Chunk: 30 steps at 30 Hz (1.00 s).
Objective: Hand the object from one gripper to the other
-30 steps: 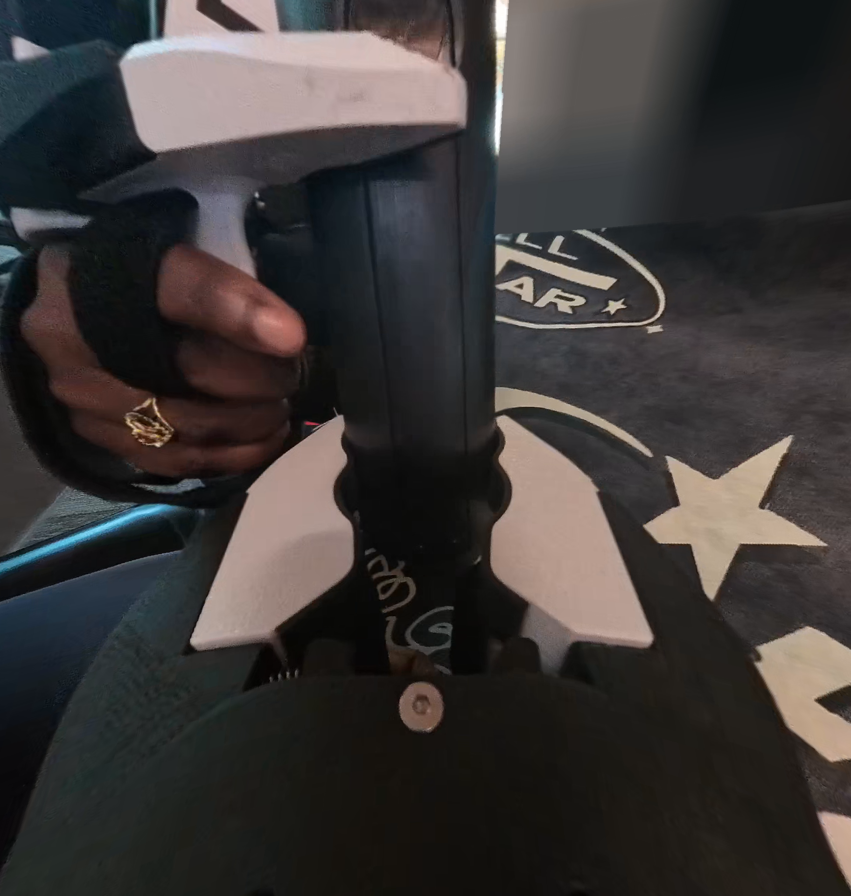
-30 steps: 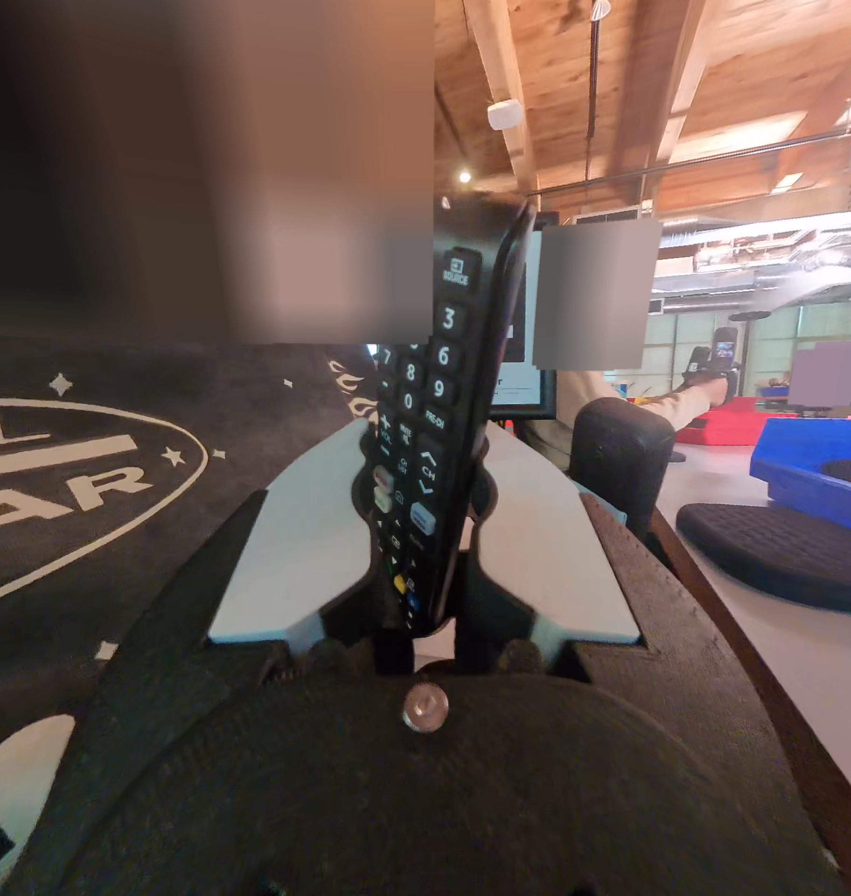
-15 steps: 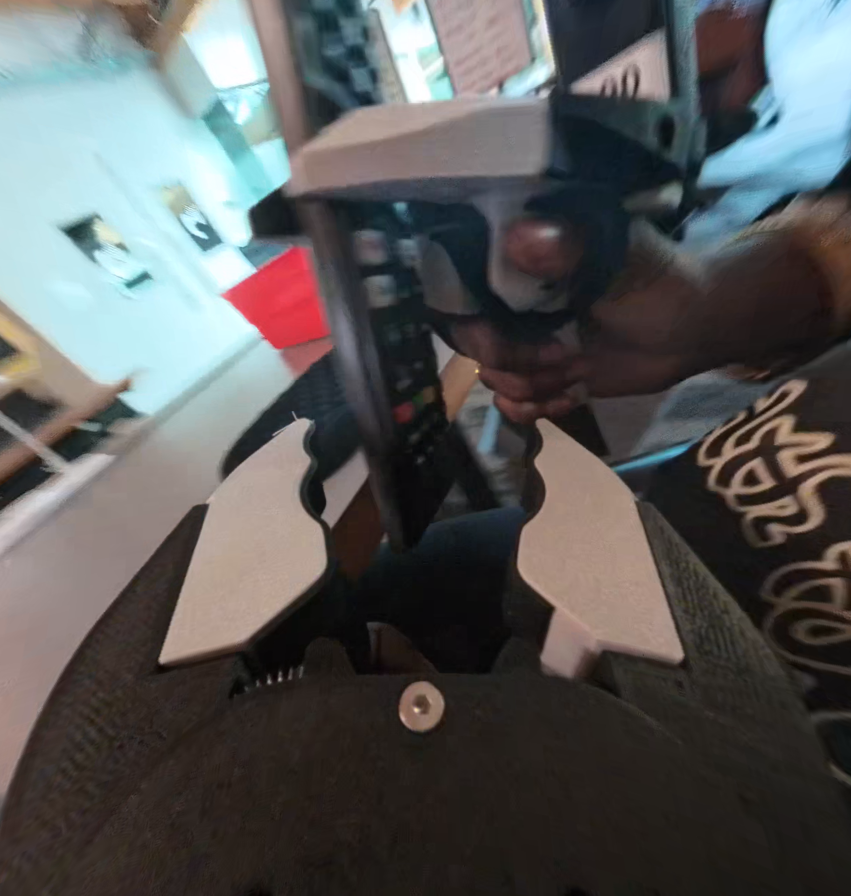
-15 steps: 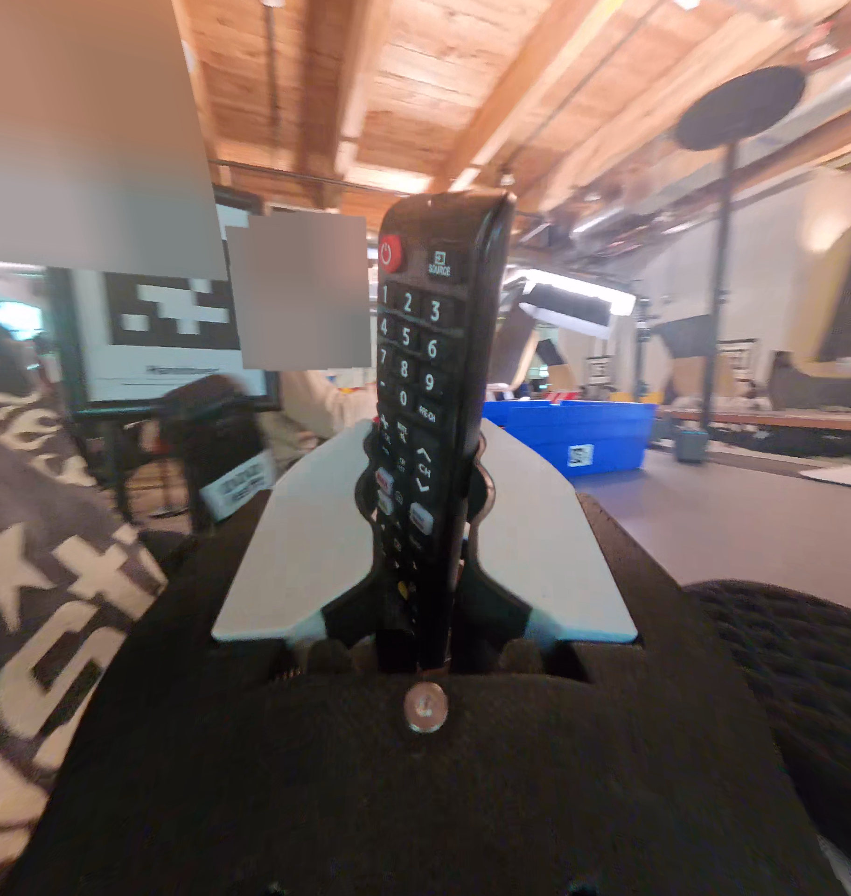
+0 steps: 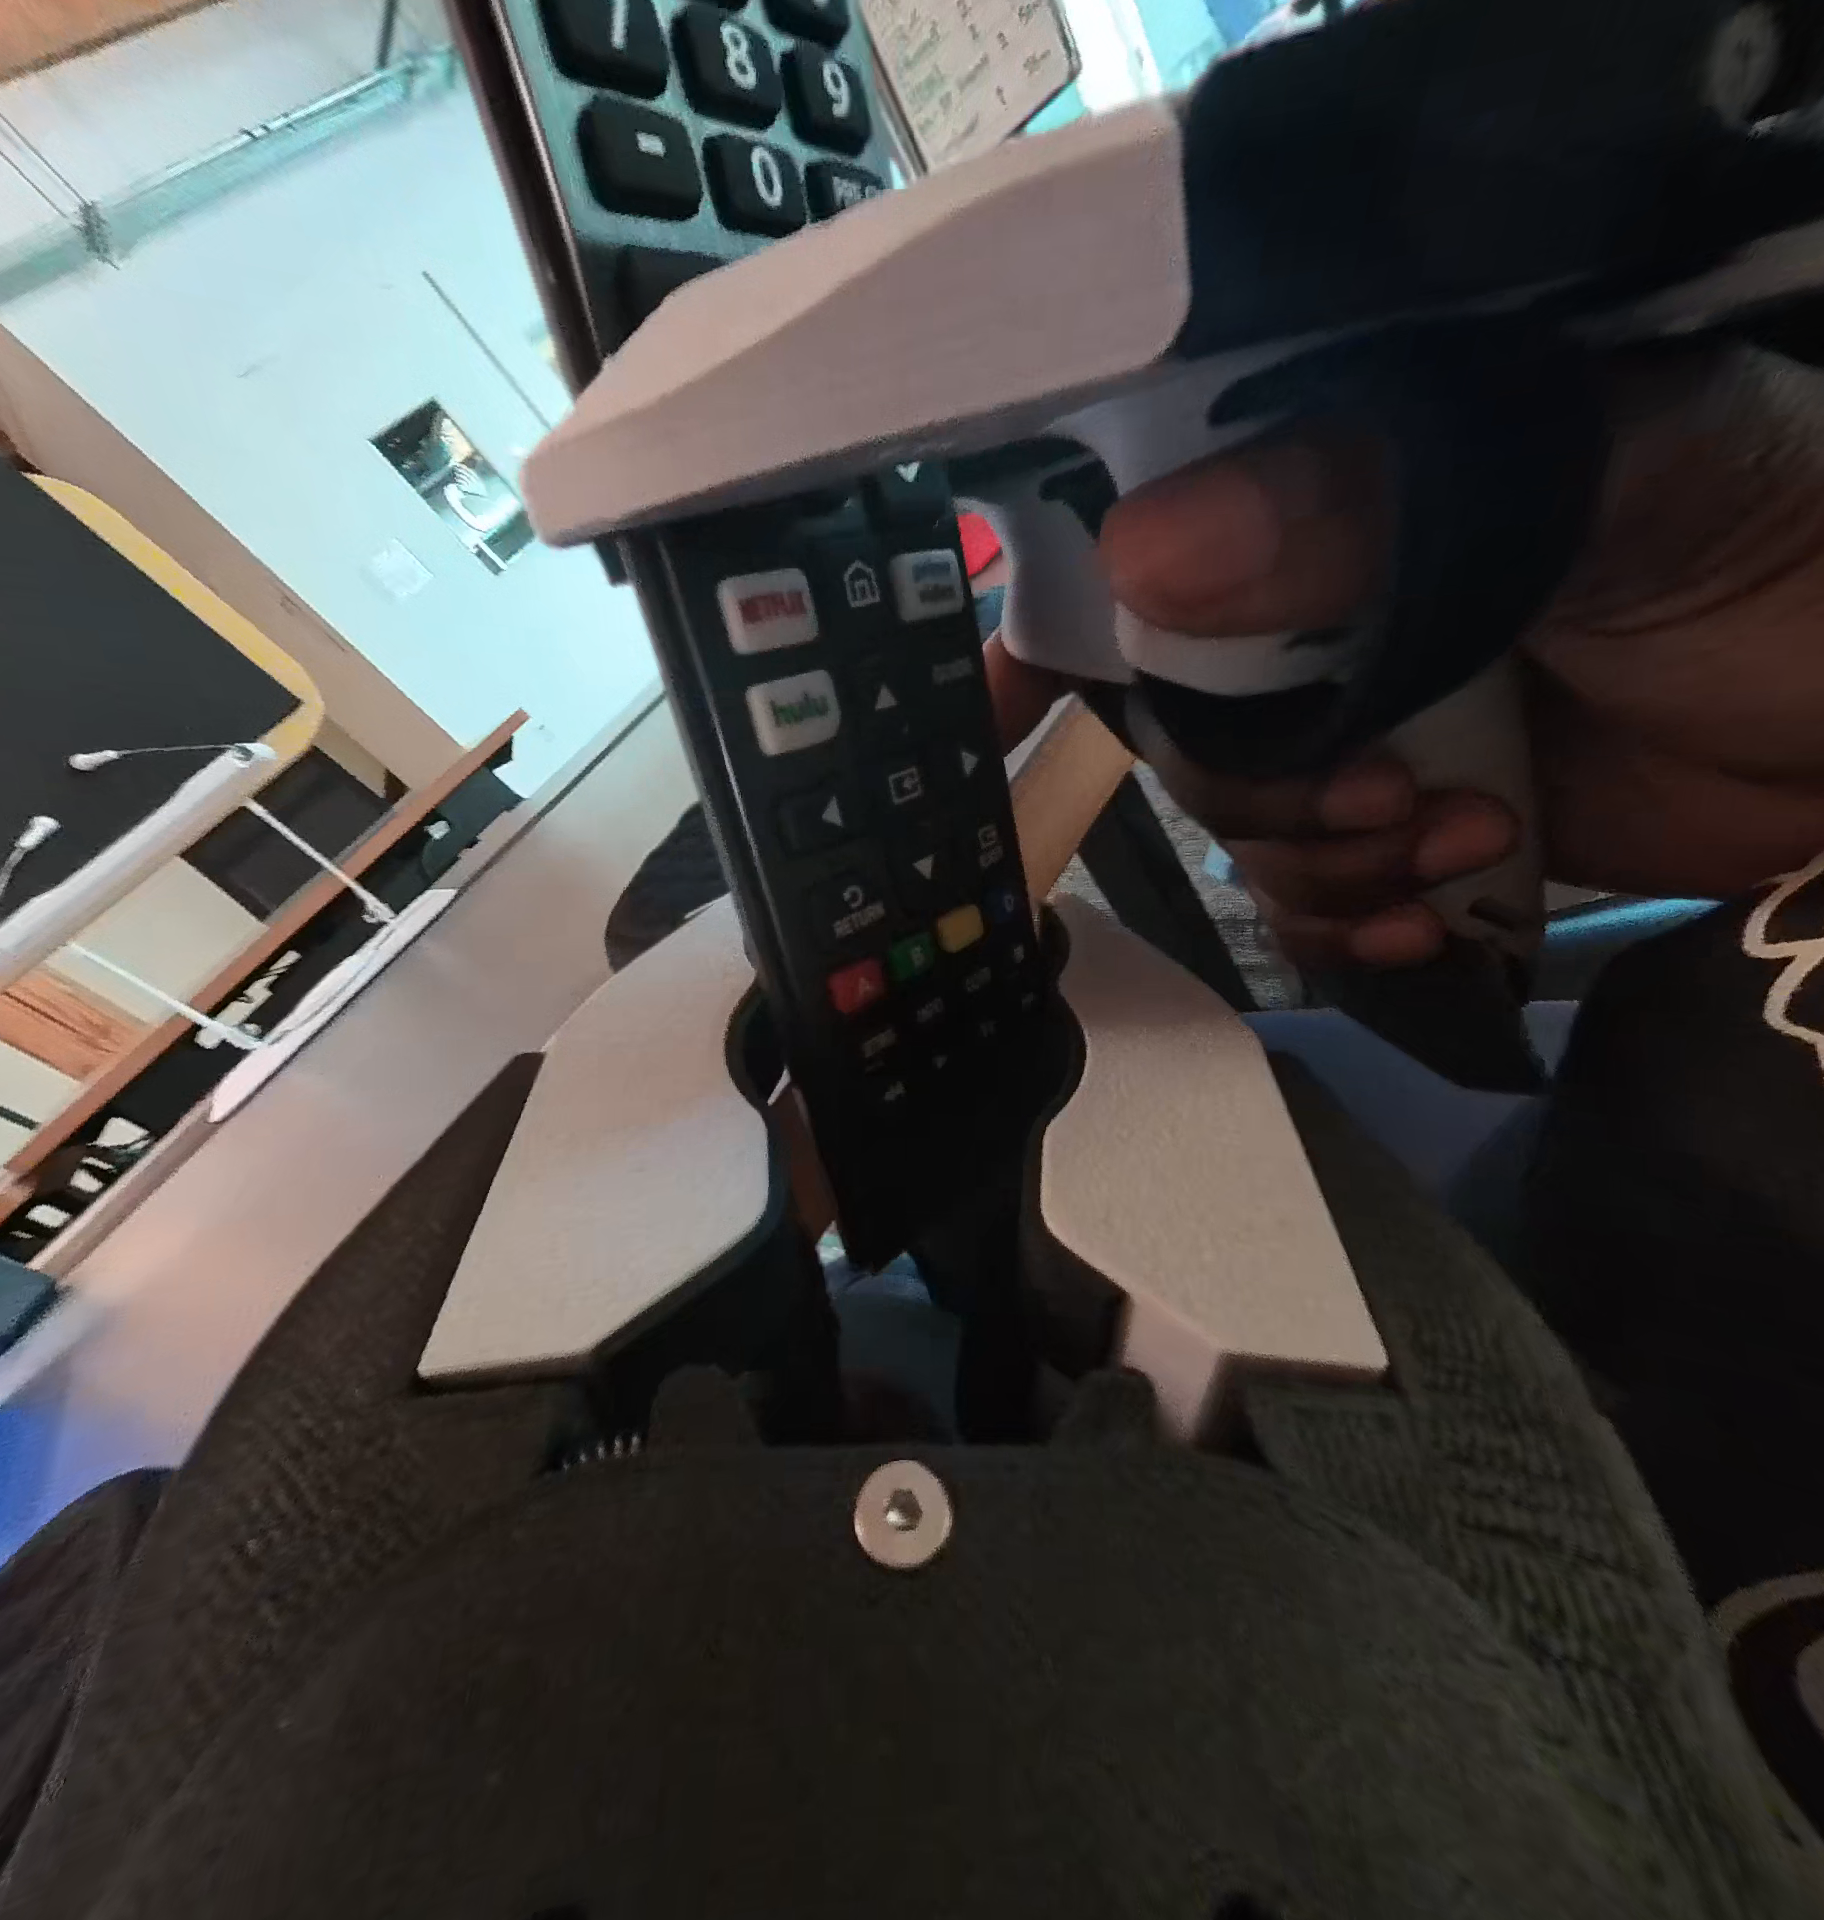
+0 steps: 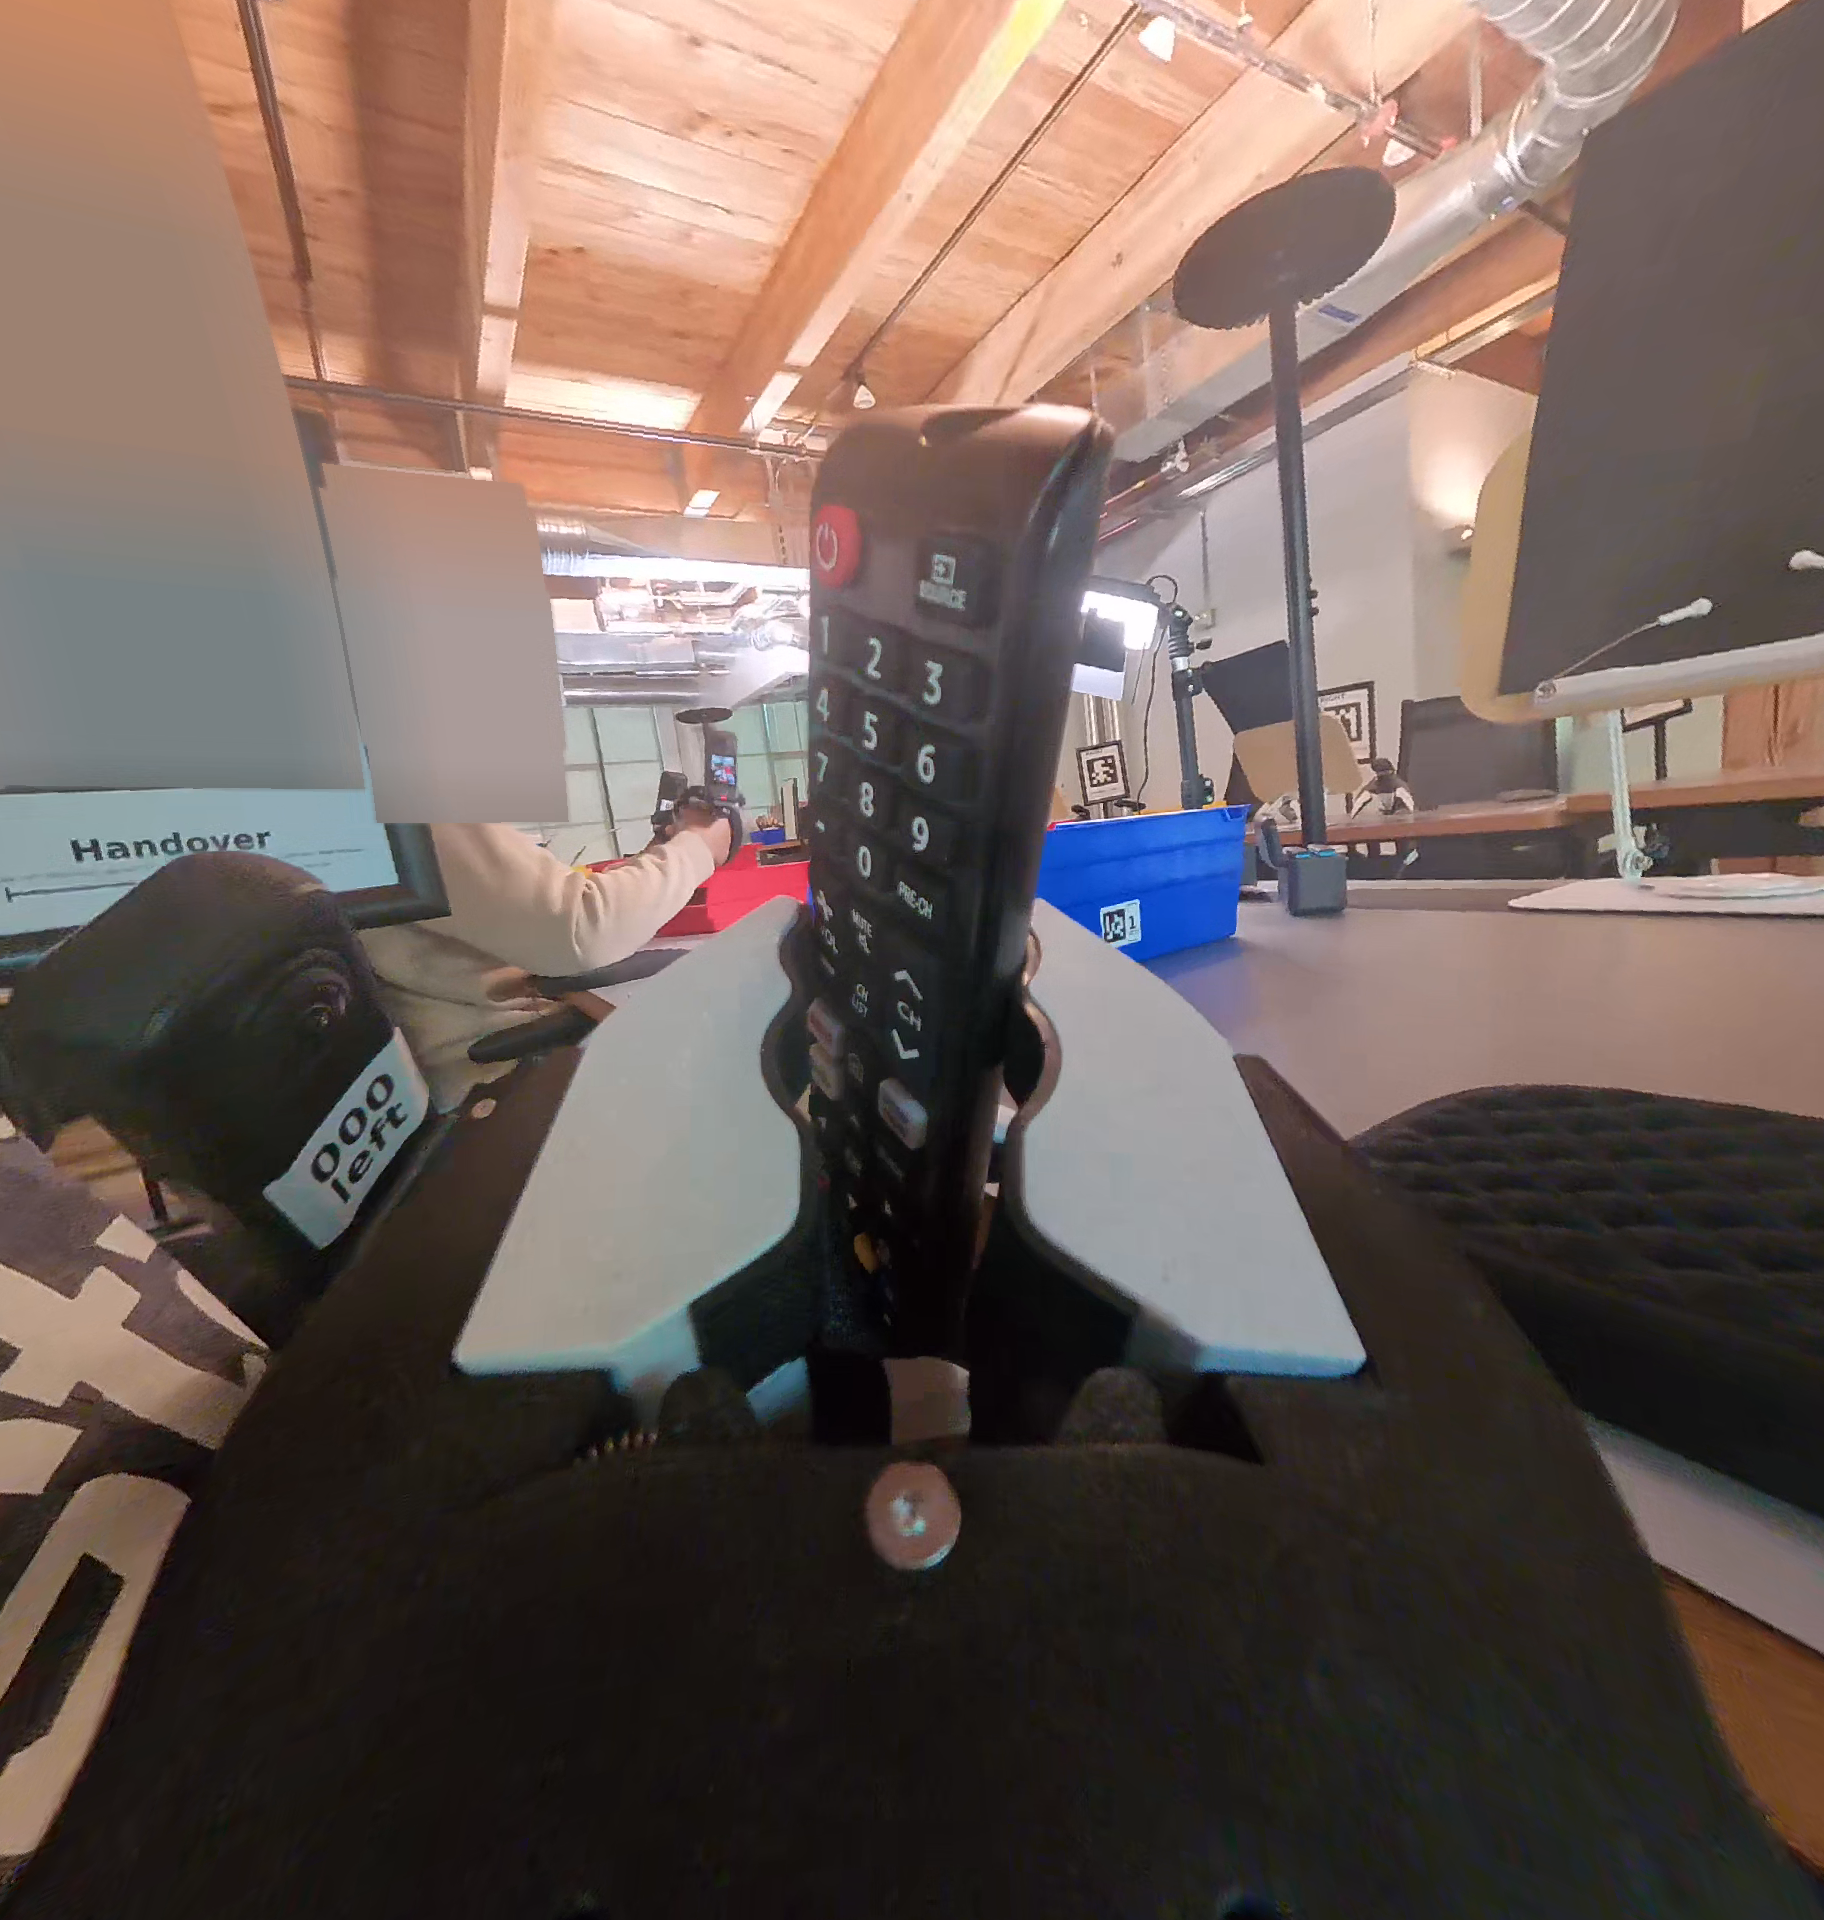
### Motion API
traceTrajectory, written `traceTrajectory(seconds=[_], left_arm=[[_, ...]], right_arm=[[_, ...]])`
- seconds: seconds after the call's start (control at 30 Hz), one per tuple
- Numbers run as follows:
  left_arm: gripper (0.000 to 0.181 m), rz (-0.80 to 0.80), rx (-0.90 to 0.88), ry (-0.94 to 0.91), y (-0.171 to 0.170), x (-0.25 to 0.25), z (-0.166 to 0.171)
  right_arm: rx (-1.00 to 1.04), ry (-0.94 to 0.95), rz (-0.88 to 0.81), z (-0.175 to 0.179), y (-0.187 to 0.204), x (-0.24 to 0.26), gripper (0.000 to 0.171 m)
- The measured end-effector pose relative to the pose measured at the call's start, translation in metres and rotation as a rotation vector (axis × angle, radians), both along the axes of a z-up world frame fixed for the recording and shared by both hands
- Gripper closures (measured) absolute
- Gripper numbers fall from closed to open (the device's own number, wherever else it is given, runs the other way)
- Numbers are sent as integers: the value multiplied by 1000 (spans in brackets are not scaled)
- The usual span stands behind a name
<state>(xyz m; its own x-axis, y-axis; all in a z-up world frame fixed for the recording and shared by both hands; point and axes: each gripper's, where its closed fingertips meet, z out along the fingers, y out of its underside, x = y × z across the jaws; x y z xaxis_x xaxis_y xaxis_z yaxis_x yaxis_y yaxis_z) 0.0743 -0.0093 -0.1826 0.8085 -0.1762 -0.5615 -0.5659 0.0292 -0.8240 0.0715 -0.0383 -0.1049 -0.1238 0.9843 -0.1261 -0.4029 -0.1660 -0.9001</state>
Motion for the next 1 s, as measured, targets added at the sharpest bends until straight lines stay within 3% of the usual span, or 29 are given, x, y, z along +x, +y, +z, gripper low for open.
traceTrajectory(seconds=[0.17,0.3,0.47,0.57,0.67,0.7,0.77,0.9,1.0], left_arm=[[136,-86,-46,-102,-1,6,-1],[137,-259,-85,-256,-10,21,5],[138,-510,-180,-369,-27,45,7],[138,-740,-273,-395,-51,67,5],[138,-901,-389,-449,-71,78,2],[137,-957,-446,-483,-78,81,0],[138,-1029,-492,-525,-87,85,0],[138,-1027,-482,-554,-85,82,4],[131,-948,-404,-605,-71,73,13]], right_arm=[[76,3,42,2,-5,2,140],[192,13,240,7,-27,7,142],[173,-5,475,3,-35,17,130],[195,-15,585,1,-45,24,106],[208,-55,702,-4,-60,30,100],[216,-61,739,-6,-65,33,101],[232,-57,827,-7,-77,41,119],[220,-53,801,-5,-75,38,120],[200,-14,693,1,-64,30,120]])
